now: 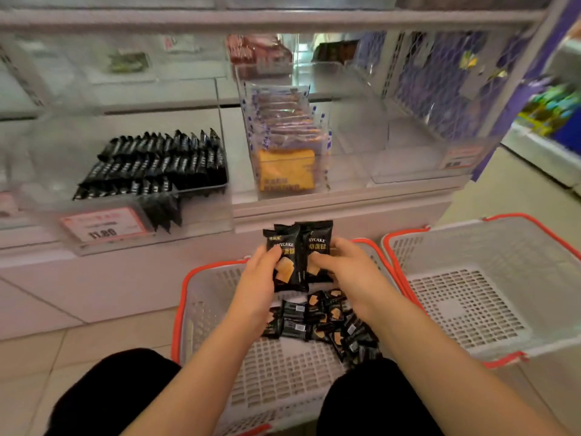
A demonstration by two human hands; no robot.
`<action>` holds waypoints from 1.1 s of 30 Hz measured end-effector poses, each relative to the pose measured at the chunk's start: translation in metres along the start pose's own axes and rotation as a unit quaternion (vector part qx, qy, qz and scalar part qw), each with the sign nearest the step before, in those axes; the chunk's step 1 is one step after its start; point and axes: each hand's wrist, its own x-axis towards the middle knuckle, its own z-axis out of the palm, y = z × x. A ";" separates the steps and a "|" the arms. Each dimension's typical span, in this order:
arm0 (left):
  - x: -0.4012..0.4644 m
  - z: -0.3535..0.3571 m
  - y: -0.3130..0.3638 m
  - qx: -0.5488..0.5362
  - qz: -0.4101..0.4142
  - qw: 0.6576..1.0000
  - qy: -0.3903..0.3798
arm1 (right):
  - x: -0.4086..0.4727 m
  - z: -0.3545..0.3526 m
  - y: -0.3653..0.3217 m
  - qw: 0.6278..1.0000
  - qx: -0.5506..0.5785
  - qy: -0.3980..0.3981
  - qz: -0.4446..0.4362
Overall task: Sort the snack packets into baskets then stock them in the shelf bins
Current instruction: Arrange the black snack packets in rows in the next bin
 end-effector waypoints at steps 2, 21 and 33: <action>-0.006 -0.006 0.014 0.012 0.031 0.999 0.007 | -0.005 0.015 -0.016 0.999 -0.013 0.017 -0.047; 0.023 -0.117 0.157 0.102 0.205 0.973 -0.032 | 0.008 0.130 -0.139 0.923 -0.259 -0.011 -0.286; 0.094 -0.183 0.176 0.683 0.072 0.721 -0.089 | 0.076 0.190 -0.155 0.711 -0.686 -0.068 -0.139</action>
